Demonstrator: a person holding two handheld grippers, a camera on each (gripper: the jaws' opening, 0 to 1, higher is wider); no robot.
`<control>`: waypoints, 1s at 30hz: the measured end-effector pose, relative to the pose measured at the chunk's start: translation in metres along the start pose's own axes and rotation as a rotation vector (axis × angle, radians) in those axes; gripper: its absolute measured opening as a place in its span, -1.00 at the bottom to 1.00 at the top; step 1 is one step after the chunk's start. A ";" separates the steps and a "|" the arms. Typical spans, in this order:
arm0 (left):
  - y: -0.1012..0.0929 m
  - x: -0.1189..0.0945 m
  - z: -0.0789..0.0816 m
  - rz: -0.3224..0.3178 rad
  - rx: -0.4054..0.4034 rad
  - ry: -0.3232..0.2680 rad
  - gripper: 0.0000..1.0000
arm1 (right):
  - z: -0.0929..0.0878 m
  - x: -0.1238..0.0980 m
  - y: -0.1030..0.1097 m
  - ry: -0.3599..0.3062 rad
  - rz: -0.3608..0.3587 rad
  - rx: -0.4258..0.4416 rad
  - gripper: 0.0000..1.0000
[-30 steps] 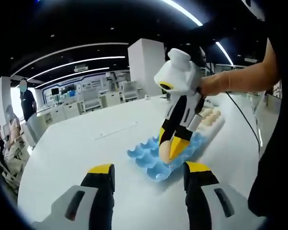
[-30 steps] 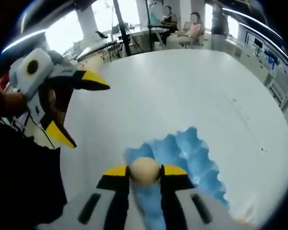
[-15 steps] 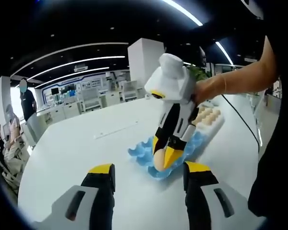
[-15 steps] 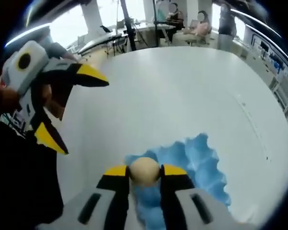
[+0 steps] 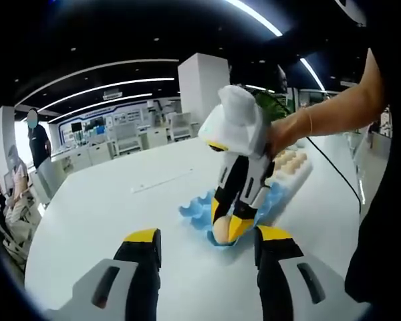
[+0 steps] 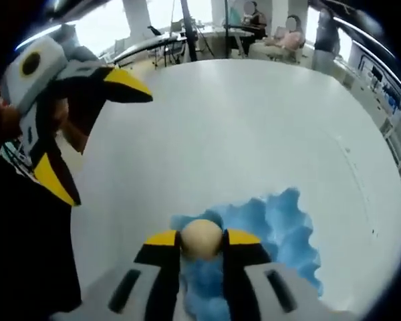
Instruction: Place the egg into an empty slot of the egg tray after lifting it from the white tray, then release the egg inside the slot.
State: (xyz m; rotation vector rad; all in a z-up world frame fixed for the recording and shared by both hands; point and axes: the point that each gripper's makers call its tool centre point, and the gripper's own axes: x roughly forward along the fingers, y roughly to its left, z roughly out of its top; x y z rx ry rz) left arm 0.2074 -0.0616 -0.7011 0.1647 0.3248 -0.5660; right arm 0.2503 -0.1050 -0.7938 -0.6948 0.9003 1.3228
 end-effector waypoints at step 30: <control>-0.004 -0.001 0.002 0.005 0.017 -0.003 0.11 | 0.002 -0.008 0.002 -0.118 0.009 -0.091 -0.33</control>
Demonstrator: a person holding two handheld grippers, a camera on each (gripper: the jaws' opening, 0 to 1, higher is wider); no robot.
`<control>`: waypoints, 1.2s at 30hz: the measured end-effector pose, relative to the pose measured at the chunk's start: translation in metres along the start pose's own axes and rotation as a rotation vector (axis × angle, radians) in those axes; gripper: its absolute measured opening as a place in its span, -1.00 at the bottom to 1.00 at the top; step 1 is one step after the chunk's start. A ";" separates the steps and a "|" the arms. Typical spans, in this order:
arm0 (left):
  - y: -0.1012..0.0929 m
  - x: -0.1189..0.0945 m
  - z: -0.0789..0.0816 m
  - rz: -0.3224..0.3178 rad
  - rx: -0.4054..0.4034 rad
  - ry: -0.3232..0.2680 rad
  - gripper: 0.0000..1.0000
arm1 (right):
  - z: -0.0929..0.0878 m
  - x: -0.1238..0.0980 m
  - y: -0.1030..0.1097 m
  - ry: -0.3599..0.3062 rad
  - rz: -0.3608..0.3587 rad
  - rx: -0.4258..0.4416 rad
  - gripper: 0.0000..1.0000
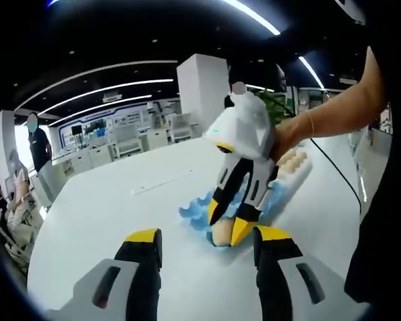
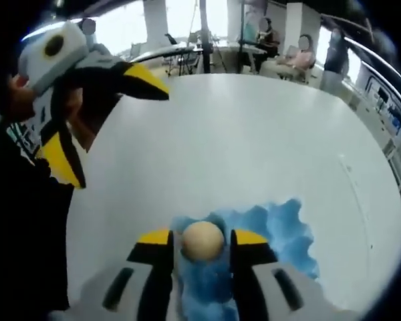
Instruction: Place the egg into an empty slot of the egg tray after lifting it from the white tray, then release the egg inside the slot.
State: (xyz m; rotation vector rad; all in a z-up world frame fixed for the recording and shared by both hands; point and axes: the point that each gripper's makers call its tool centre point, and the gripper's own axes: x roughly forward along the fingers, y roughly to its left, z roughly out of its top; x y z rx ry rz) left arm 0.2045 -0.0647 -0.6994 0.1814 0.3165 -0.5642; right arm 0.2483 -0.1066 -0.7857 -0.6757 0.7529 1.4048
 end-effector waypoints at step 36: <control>-0.011 0.009 0.008 -0.019 0.018 -0.008 0.10 | -0.035 -0.050 -0.004 -0.169 -0.065 0.102 -0.27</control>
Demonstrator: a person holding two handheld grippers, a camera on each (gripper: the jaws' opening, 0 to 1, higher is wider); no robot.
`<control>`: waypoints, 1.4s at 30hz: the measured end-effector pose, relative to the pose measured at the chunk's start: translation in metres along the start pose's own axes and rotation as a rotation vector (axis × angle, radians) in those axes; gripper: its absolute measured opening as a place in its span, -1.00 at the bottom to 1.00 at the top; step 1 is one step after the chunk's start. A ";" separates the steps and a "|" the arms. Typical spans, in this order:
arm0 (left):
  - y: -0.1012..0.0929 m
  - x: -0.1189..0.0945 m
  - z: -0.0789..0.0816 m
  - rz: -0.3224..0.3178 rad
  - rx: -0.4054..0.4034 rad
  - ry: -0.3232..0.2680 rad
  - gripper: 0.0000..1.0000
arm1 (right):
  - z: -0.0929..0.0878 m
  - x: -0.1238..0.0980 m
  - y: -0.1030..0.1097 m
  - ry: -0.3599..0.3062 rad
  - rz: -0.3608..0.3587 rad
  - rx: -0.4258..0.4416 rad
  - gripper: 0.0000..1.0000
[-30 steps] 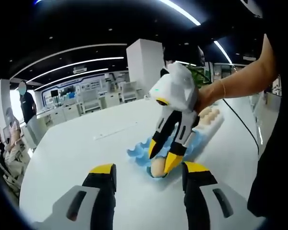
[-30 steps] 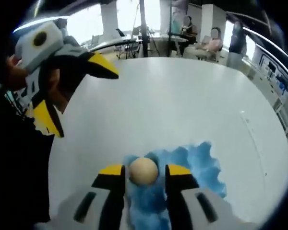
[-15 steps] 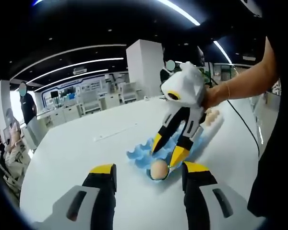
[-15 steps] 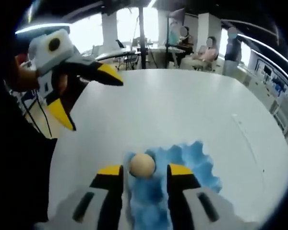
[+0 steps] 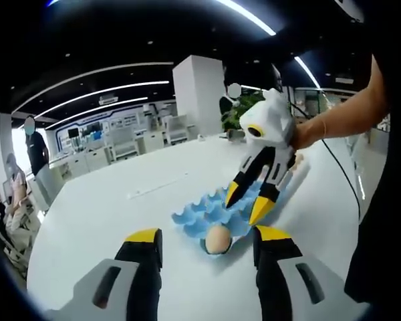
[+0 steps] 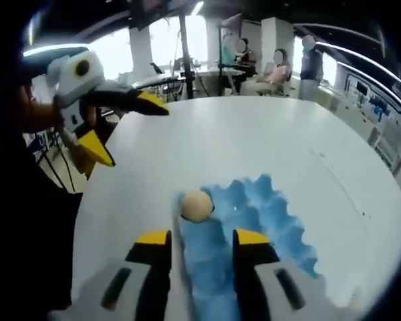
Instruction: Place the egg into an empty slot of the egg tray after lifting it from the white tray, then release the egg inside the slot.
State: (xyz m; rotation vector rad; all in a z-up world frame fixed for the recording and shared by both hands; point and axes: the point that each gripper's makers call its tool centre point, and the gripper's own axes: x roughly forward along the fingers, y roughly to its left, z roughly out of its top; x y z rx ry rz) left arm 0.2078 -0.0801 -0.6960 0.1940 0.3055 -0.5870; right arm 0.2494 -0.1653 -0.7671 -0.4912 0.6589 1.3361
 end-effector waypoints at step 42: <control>-0.010 0.005 0.004 0.000 -0.002 0.000 0.06 | -0.124 -0.128 -0.058 0.071 -0.288 0.216 -0.29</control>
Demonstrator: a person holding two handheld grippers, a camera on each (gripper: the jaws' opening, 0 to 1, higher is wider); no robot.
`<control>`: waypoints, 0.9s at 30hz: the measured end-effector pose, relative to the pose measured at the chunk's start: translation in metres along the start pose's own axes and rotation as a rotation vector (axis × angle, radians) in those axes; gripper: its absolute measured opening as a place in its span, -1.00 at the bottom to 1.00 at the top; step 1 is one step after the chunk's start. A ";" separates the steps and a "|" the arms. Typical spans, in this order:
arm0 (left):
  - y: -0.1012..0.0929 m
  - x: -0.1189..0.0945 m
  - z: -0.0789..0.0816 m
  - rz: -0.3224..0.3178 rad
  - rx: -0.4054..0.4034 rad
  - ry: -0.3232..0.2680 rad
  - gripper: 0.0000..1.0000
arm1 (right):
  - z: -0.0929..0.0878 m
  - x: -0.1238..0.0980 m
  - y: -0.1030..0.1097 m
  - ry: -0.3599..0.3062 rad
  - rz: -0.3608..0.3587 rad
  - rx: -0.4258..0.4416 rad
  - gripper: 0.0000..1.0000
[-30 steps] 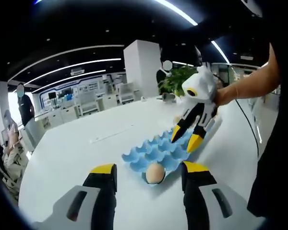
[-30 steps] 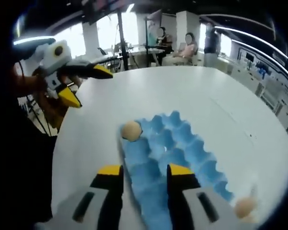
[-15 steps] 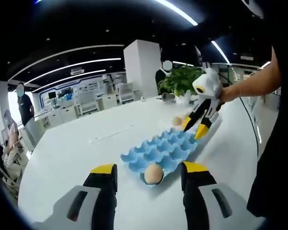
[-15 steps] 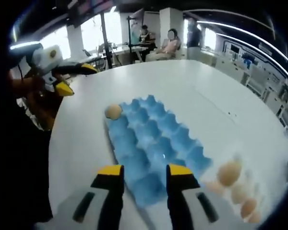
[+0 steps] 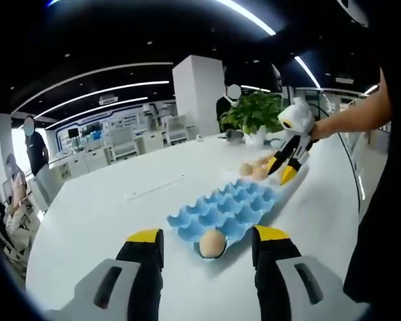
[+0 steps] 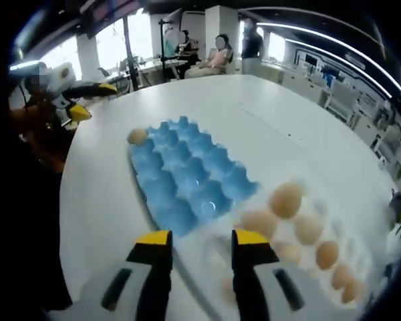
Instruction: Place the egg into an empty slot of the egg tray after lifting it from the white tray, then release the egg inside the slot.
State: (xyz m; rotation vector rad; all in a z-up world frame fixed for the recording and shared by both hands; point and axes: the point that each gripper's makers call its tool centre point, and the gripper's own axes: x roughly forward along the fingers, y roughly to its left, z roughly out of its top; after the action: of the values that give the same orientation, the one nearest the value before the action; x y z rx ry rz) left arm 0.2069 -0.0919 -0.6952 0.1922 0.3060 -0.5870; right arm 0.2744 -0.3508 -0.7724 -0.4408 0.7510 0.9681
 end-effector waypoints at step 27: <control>-0.001 0.000 0.002 0.010 -0.019 -0.004 0.05 | -0.045 -0.020 -0.041 0.172 -0.042 -0.007 -0.47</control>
State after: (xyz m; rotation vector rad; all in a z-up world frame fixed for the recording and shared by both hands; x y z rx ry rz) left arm 0.2065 -0.0935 -0.6931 0.1744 0.3063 -0.5747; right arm 0.2864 -0.4119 -0.7876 -0.5490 0.8901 0.9017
